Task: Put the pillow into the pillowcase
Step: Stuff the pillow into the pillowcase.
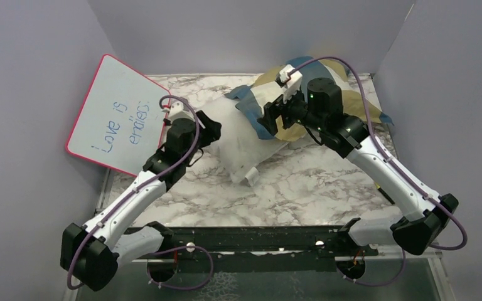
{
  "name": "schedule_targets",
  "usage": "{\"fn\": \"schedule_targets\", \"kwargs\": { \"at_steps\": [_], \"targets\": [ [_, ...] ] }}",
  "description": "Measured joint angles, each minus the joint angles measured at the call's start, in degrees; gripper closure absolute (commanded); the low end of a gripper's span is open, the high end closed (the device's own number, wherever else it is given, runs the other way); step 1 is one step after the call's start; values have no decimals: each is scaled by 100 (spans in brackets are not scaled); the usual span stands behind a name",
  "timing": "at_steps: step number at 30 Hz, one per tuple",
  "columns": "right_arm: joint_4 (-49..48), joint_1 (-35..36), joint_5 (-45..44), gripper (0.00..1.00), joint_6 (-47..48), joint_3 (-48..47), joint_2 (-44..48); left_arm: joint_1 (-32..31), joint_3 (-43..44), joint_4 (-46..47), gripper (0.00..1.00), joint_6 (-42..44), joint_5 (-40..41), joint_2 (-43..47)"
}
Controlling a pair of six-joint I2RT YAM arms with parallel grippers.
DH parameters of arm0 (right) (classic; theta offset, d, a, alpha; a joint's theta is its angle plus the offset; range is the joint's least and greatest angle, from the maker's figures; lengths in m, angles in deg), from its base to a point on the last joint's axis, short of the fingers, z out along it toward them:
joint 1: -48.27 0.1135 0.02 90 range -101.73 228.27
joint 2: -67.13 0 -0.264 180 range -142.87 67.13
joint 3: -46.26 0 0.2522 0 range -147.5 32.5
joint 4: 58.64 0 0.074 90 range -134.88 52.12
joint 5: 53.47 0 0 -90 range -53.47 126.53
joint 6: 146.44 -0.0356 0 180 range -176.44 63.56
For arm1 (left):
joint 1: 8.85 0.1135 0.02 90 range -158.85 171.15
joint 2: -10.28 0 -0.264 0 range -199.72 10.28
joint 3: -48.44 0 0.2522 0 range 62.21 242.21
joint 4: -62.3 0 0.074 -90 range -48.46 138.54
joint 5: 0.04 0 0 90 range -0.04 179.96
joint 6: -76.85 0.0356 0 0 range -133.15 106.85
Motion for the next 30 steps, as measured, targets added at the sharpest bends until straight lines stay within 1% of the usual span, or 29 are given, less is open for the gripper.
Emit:
{"fn": "schedule_targets", "kwargs": {
  "at_steps": [2, 4, 6, 9, 12, 13, 14, 15, 17, 19, 20, 24, 30],
  "targets": [
    [-2, -9, -133, 14, 238, 4, -144, 249, 260, -125, 35, 105, -37, 2],
    [11, -9, -37, 18, 411, 4, -315, 487, 452, -210, 34, 221, -129, -76],
    [28, -7, 323, 27, 511, 31, -529, 678, 590, -219, 34, 315, -238, -251],
    [20, -4, 968, 51, 535, 350, -780, 1008, 946, -173, 33, 476, -527, -935],
    [96, -4, 1360, 83, 470, 756, -1029, 1228, 1355, 33, 32, 581, -835, -1663],
    [114, -2, 1412, 91, 442, 881, -1099, 1283, 1495, 125, 32, 608, -916, -1880],
    [144, 0, 1432, 96, 404, 1003, -1130, 1353, 1674, 203, 32, 621, -999, -2151],
    [166, 0, 1427, 99, 361, 1126, -1139, 1399, 1829, 286, 31, 623, -1067, -2337],
    [157, 0, 1427, 100, 308, 1298, -1099, 1521, 2275, 461, 31, 584, -1259, -2879],
    [140, -11, 1421, 100, 260, 1401, -1012, 1604, 2509, 625, 32, 468, -1440, -3191],
    [131, -9, 1421, 100, 243, 1427, -953, 1685, 2616, 870, 33, 372, -1502, -3442],
    [44, -7, 1423, 100, 186, 1434, -778, 1803, 2621, 1469, 33, -186, -1751, -3917],
    [4, -7, 1423, 100, 157, 1436, -761, 1823, 2726, 1843, 35, -905, -2103, -4494]
  ]
}}
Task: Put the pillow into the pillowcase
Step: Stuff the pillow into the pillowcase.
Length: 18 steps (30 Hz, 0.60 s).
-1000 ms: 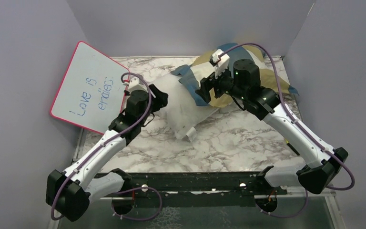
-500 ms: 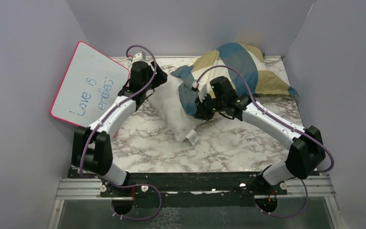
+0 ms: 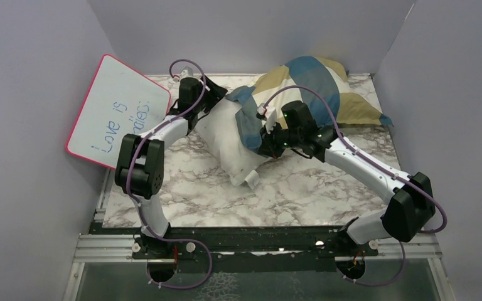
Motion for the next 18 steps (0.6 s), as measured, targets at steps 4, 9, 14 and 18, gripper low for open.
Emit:
{"fn": "schedule_targets", "kwargs": {
  "at_steps": [4, 9, 14, 18],
  "targets": [
    [-9, 0, 0, 100, -11, 9, 0, 2, 48, 234, 40, -398, -260, -258],
    [-39, 0, 2, 100, -33, 35, 0, 28, 74, 492, 42, -745, -535, -479],
    [-57, 0, 2, 100, -46, 94, 0, 31, 142, 601, 49, -957, -726, -503],
    [-61, 0, 2, 100, -52, 136, 0, 28, 245, 697, 60, -1034, -861, -503]
  ]
}}
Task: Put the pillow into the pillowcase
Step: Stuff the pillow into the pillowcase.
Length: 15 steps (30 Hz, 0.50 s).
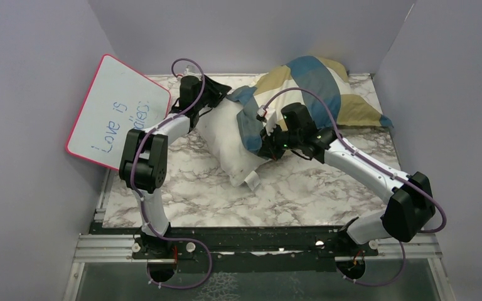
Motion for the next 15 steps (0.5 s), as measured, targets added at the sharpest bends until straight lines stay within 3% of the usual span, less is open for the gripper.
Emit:
{"fn": "schedule_targets", "kwargs": {
  "at_steps": [4, 7, 10, 13, 15],
  "targets": [
    [-28, 0, 0, 100, -33, 13, 0, -61, 0, 11, 50, 63, -2, 0],
    [-37, 0, 0, 100, -39, 15, 0, -98, 0, 0, 50, 109, -2, 0],
    [-55, 0, 0, 100, -39, 15, 0, -120, 0, 0, 63, 131, -7, 0],
    [-63, 0, 0, 100, -46, 20, 0, -131, 0, -13, 90, 162, -17, 0],
    [-68, 0, 0, 100, -66, 33, 0, -142, 0, -48, 100, 229, -15, 11]
  ]
}}
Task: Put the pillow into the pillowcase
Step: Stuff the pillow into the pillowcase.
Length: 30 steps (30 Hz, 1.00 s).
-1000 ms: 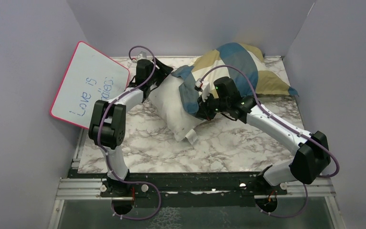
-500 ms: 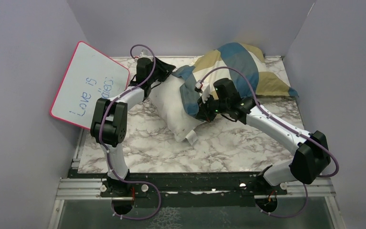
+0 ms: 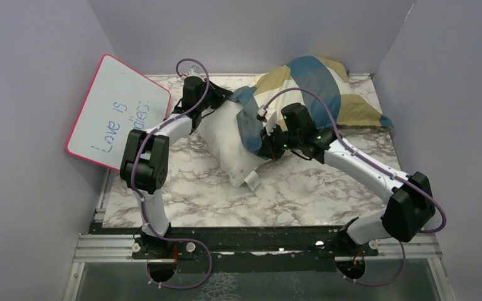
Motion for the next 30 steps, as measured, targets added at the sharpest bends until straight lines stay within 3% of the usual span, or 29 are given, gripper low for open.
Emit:
{"fn": "schedule_targets", "kwargs": {
  "at_steps": [15, 22, 25, 30],
  "targets": [
    [-236, 0, 157, 99, -227, 516, 111, 245, 922, -2275, 100, 2490, 1370, 807],
    [-599, -4, 597, 91, -785, 898, 186, 575, 918, -3003, 100, 3523, 1921, 754],
    [-986, -4, 981, 100, -1158, 1043, 297, 614, 920, -3101, 100, 3912, 2035, 581],
    [-1412, -4, 1311, 100, -1414, 1314, 590, 638, 1115, -3176, 100, 4354, 2135, 227]
  ]
}}
